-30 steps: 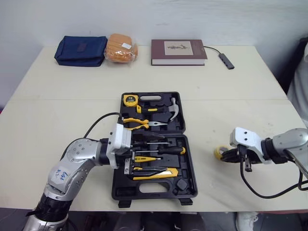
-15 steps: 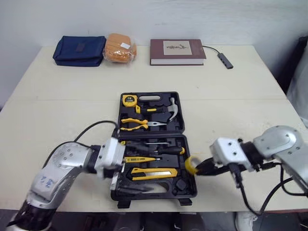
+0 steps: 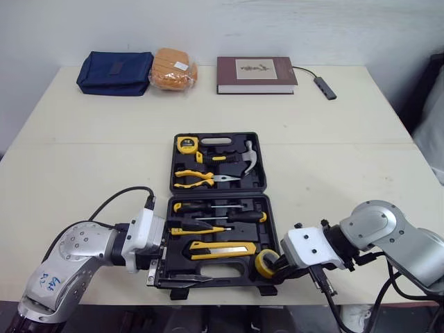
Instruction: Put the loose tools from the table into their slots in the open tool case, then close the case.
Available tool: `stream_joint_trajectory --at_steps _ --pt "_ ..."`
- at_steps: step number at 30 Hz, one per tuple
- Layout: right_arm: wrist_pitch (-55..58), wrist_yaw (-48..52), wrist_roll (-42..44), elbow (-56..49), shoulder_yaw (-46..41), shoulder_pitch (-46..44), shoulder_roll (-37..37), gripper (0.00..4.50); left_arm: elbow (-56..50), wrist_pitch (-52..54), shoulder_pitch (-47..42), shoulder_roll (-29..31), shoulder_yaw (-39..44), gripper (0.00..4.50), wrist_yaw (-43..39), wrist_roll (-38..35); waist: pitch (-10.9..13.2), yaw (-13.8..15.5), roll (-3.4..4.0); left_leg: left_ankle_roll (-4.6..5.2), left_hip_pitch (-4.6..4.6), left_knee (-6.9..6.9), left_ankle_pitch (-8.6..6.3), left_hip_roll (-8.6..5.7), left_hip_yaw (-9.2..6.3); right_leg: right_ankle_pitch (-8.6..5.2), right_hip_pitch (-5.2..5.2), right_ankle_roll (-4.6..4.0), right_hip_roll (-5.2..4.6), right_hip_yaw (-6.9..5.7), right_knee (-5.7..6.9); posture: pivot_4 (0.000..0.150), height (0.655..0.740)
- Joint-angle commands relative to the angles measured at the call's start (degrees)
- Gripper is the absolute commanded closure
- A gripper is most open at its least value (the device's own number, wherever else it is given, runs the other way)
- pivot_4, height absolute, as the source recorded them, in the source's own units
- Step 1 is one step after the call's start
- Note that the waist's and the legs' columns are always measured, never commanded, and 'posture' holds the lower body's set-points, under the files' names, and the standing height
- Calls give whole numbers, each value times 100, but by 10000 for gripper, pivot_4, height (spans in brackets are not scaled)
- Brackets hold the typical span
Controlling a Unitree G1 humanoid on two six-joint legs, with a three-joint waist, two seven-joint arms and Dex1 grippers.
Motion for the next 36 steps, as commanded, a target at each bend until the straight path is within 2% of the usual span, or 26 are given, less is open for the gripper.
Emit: stream_joint_trajectory --at_steps 1,5,14,27,31,36 --pt "95 -137 -155 4 108 -126 134 44646 -143 -134 3 20 109 0 20 24 0 11 0 0 0 1 0 0 -1 0 0 0 -1 0 1 1500 7400" --pt "245 -312 -193 40 217 -211 345 44646 -112 -160 -9 21 81 0 31 57 0 3 0 0 -1 0 0 -1 -2 0 0 0 -2 0 -1 1500 7400" --pt "708 16 -501 -117 625 -409 -132 44646 -68 -199 4 13 58 0 56 130 -1 11 -1 0 2 -2 0 0 -2 0 1 0 -1 -1 -1 1500 7400" --pt "1116 311 23 -414 588 -492 -93 44646 -29 -259 81 23 68 0 18 230 -2 7 -2 3 -1 -3 -3 -2 -6 0 3 0 -6 -3 -8 1500 7400" --pt "739 -35 -630 -80 823 -447 -54 44646 -20 -289 92 7 36 0 23 265 -2 2 -2 3 -1 -6 -3 -2 -5 0 3 0 -5 -4 -10 1500 7400" --pt "612 -105 -910 70 882 -405 -73 44646 14 -317 69 -5 19 0 4 289 -8 -2 -13 1 5 -3 -1 -2 -4 0 5 0 -4 -3 -3 1500 7400"
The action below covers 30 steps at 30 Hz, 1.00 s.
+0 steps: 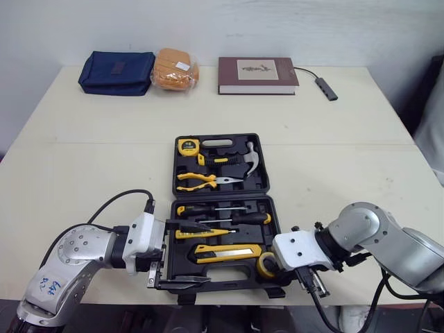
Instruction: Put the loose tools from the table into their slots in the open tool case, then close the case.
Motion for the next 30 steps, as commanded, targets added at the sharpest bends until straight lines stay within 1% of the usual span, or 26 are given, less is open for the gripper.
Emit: stream_joint_trajectory --at_steps 1,3,6,8,9,11,14,18,20,21,22,24,26,27,30 --pt "-8 -97 -273 212 123 89 -23 44646 3 -133 -5 -7 25 0 -24 36 -5 0 -9 -1 1 0 0 0 -1 0 0 0 0 0 0 1500 7400" --pt "128 17 -97 86 113 96 -23 44646 33 -162 -20 -15 12 0 -31 59 -7 0 -12 -1 2 0 0 1 -2 0 2 0 0 0 1 1500 7400" --pt "142 -75 103 -1 -61 180 130 44646 70 -199 -55 -41 -13 0 -25 88 -8 3 -13 -1 2 0 0 1 -4 0 2 0 -2 0 -1 1500 7400" --pt "-41 -79 193 50 -289 239 170 35539 93 -232 -59 -53 -28 0 -26 107 -8 0 -13 -2 1 -1 0 2 -4 0 1 -1 -1 0 -1 1500 7400" --pt "20 46 404 41 -442 269 119 31971 112 -242 -56 -49 -26 0 -35 111 -6 0 -11 -2 1 -1 -1 3 -4 0 0 -1 -1 -1 -1 1500 7400" --pt "83 411 1064 -9 -918 389 15 23011 147 -246 -39 -25 4 0 -55 102 -1 1 -3 -2 -4 -2 -1 2 -3 0 -3 -1 -1 0 -2 1500 7400" --pt "368 651 1842 -111 -1429 549 -112 23011 142 -252 1 -2 13 0 -77 95 1 7 -1 0 -7 -6 -1 2 -5 0 -3 -1 0 -4 -6 1500 7400" --pt "348 779 2169 -121 -1723 695 -314 23011 82 -230 16 53 -23 0 -133 102 1 4 0 3 -6 -3 -1 2 -5 0 -2 -1 -2 -3 -5 1500 7400" --pt "56 678 2212 85 -1908 823 -126 23011 125 -262 -38 18 -21 0 -91 129 1 6 -1 2 -5 -4 -1 3 -5 0 -2 -1 -2 -3 -4 1500 7400" --pt "-191 603 2309 263 -2059 927 145 23011 163 -289 -76 -3 -31 0 -80 153 1 7 -1 2 -5 -4 -1 3 -5 -1 -2 -2 -2 -3 -4 1500 7400" --pt "-483 488 2284 419 -2167 1057 396 25257 186 -304 -101 -15 -44 0 -79 168 -1 7 -4 2 -4 -5 -1 3 -5 -1 -2 -2 -2 -3 -4 1500 7400" --pt "-715 469 2345 576 -2269 1338 662 31243 218 -337 -131 -13 -66 0 -120 188 1 16 -1 1 -4 -5 -1 3 -4 -1 -1 -1 0 -3 -5 1500 7400" --pt "-1106 322 2295 759 -2324 1628 1076 41464 249 -370 -143 9 -72 0 -173 198 1 20 0 2 -5 -6 -1 0 -3 0 -1 -1 -1 -4 -2 1500 7400" --pt "-1348 354 2143 831 -2269 1777 1119 43987 269 -382 -155 18 -72 0 -189 206 1 16 0 2 -7 -6 -1 0 -2 0 -1 -1 0 -5 2 1500 7400" --pt "-2019 463 1683 997 -2047 1998 1199 43987 344 -410 -205 49 -53 0 -238 226 2 15 2 4 -5 -5 0 -1 0 0 0 -1 2 -5 7 1500 7400"
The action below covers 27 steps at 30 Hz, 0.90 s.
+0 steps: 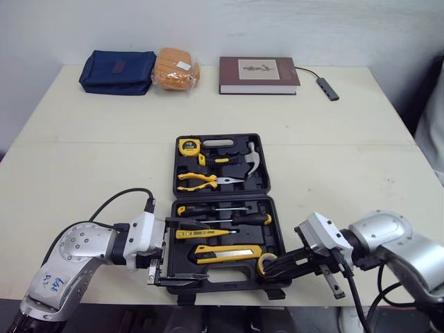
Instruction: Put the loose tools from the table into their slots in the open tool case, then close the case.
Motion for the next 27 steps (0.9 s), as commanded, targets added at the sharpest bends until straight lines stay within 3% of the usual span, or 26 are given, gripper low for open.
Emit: stream_joint_trajectory --at_steps 1,11,19,24,27 --pt "-780 -20 -410 123 140 131 195 43987 55 -102 -69 51 50 0 -92 25 0 -4 0 0 2 2 0 0 2 0 0 0 1 1 0 1500 7400" --pt "-2230 -337 -1603 1654 652 415 644 43987 144 -110 -49 327 223 0 -377 -62 -4 -13 -6 -3 11 1 4 -1 9 0 2 0 4 8 12 1500 7400" --pt "-2538 -434 -2019 2506 1068 236 581 43987 144 176 -92 325 364 0 -159 -156 -34 -16 -46 -9 31 0 1 4 -3 1 19 -2 -1 7 2 1500 7400" --pt "-2170 -612 -1766 2253 1040 144 562 43987 168 143 -49 193 496 0 75 -107 -48 -21 -61 -19 36 -3 -4 9 -7 2 21 -10 -1 7 1 1500 7400" --pt "-1028 -945 -539 1455 338 308 471 43987 184 182 114 197 722 0 271 -76 -44 -19 -51 -27 31 -4 -9 12 -7 3 14 -15 -2 8 2 1500 7400"
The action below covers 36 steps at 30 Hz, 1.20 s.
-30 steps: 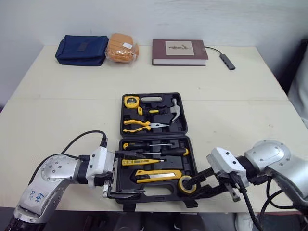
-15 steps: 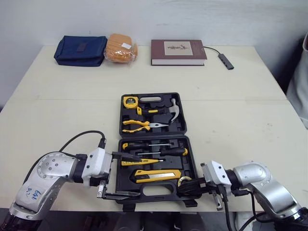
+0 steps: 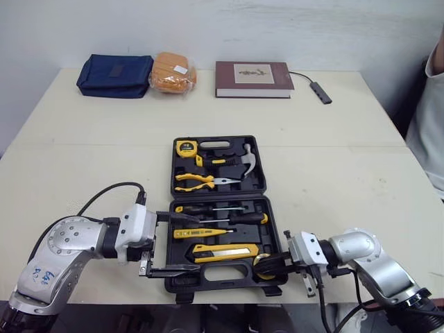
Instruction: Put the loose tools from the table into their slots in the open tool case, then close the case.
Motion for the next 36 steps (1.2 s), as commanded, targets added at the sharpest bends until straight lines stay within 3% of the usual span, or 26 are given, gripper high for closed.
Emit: stream_joint_trajectory --at_steps 1,4,10,11,13,21,25,29,36 --pt "986 -506 701 -402 -889 202 -262 43987 79 -46 236 -63 544 0 307 -26 8 7 12 3 -8 0 1 0 -1 0 -7 -1 -1 0 0 1500 7400" --pt "1009 -654 1076 -597 -1784 167 -427 43987 293 -64 382 -290 1109 0 762 -122 35 16 55 16 -22 4 4 -4 0 2 -16 -1 -8 0 -2 1500 7400" --pt "1430 -1062 994 126 -2346 -169 -464 43987 570 -7 441 -231 1194 0 887 100 36 16 55 14 -24 -9 6 -2 1 2 -23 -3 -1 -5 -4 1500 7400" --pt "915 -1158 576 720 -2392 -224 -482 45000 803 -54 422 -271 1336 4145 983 133 38 24 58 15 -28 -9 6 -3 2 2 -23 -3 -1 -6 -6 1500 7400" --pt "247 -1261 49 1434 -2372 -346 -468 45000 1120 -123 349 -322 1490 7365 1086 161 39 18 59 23 -29 -7 9 -9 9 2 -23 -3 -4 -6 -5 1500 7400" --pt "-729 -1355 -884 2845 -1692 -1430 117 45000 2142 -243 -40 -345 1061 43352 1381 937 42 -107 63 24 -24 -6 20 -7 37 6 -37 5 6 10 39 1500 7400" --pt "-839 -1670 -1062 3186 -1585 -1757 496 45000 2287 -179 -228 -588 779 44352 1594 1103 42 -124 63 24 -30 -7 20 -9 38 6 -41 5 4 10 40 1500 7400" --pt "-486 -1849 -957 2857 -1343 -1941 1124 45000 2109 -21 -215 -729 390 44352 1778 1356 42 -146 63 25 -30 -3 23 -8 40 6 -41 5 3 11 40 1500 7400" --pt "-174 -1615 -1048 2598 -1055 -1983 1162 45000 1908 161 -405 -1067 197 44352 2142 1411 42 -122 62 25 -40 -2 27 -11 49 6 -64 5 1 25 64 1500 7400"
